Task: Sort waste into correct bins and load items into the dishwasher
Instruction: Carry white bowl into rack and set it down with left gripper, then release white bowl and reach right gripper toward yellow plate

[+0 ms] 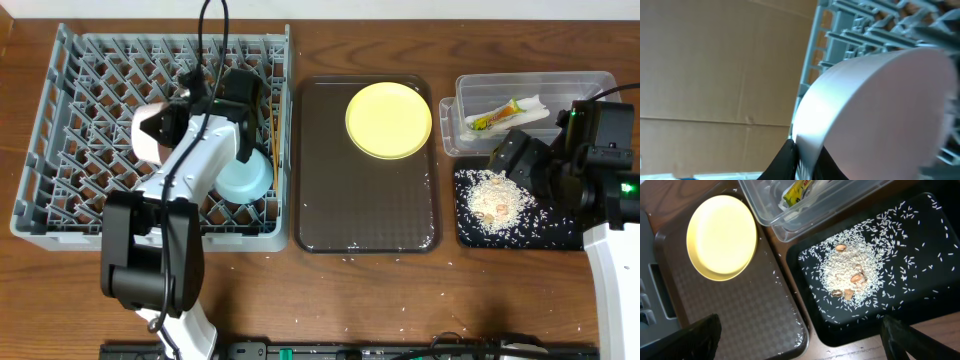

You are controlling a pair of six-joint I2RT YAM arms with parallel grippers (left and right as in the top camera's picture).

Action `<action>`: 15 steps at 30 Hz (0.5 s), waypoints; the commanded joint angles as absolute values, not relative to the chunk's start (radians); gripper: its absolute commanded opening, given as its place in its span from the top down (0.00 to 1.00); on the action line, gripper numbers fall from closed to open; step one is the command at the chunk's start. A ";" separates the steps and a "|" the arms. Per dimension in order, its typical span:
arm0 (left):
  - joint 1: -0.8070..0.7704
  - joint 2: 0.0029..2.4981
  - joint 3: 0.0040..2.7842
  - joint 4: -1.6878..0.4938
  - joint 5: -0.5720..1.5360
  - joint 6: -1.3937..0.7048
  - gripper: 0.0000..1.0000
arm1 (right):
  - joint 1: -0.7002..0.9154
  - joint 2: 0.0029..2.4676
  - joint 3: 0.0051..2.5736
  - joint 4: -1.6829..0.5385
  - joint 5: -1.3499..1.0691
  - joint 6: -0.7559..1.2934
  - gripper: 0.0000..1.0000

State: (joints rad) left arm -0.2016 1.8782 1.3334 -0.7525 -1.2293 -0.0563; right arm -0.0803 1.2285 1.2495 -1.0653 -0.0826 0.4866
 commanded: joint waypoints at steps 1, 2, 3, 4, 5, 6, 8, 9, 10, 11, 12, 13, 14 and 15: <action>-0.243 1.889 1.313 -0.762 -1.159 -0.084 0.83 | -0.072 1.224 1.247 -1.067 -0.086 0.482 0.01; -0.258 1.888 1.313 -0.762 -1.159 -0.084 0.76 | -0.072 1.224 1.247 -1.067 -0.086 0.482 0.01; -0.284 1.883 1.313 -0.762 -1.154 -0.084 0.73 | -0.072 1.224 1.247 -1.067 -0.086 0.482 0.01; -0.320 1.873 1.315 -0.761 -1.122 -0.084 0.72 | -0.072 1.224 1.247 -1.067 -0.086 0.482 0.01; -0.360 1.857 1.319 -0.762 -1.056 -0.084 0.71 | -0.072 1.224 1.247 -1.067 -0.086 0.482 0.01; -0.390 1.841 1.323 -0.762 -1.016 -0.084 0.71 | -0.072 1.224 1.247 -1.067 -0.086 0.482 0.01; -0.456 1.789 1.329 -0.762 -0.926 -0.085 0.71 | -0.072 1.224 1.247 -1.067 -0.086 0.482 0.01; -0.479 1.760 1.333 -0.762 -0.894 -0.093 0.71 | -0.072 1.224 1.247 -1.067 -0.086 0.482 0.01; -0.503 1.717 1.338 -0.762 -0.851 -0.119 0.72 | -0.072 1.224 1.247 -1.067 -0.086 0.482 0.01; -0.514 1.680 1.340 -0.762 -0.823 -0.136 0.72 | -0.072 1.224 1.247 -1.067 -0.086 0.482 0.01; -0.517 1.641 1.340 -0.762 -0.790 -0.156 0.73 | -0.072 1.224 1.247 -1.067 -0.086 0.482 0.01; -0.509 1.599 1.340 -0.766 -0.751 -0.184 0.76 | -0.072 1.224 1.247 -1.067 -0.086 0.482 0.01; -0.482 1.549 1.340 -0.775 -0.698 -0.219 0.81 | -0.072 1.224 1.247 -1.067 -0.087 0.482 0.01; -0.389 1.483 1.340 -0.791 -0.589 -0.249 0.92 | -0.072 1.224 1.247 -1.067 -0.086 0.482 0.01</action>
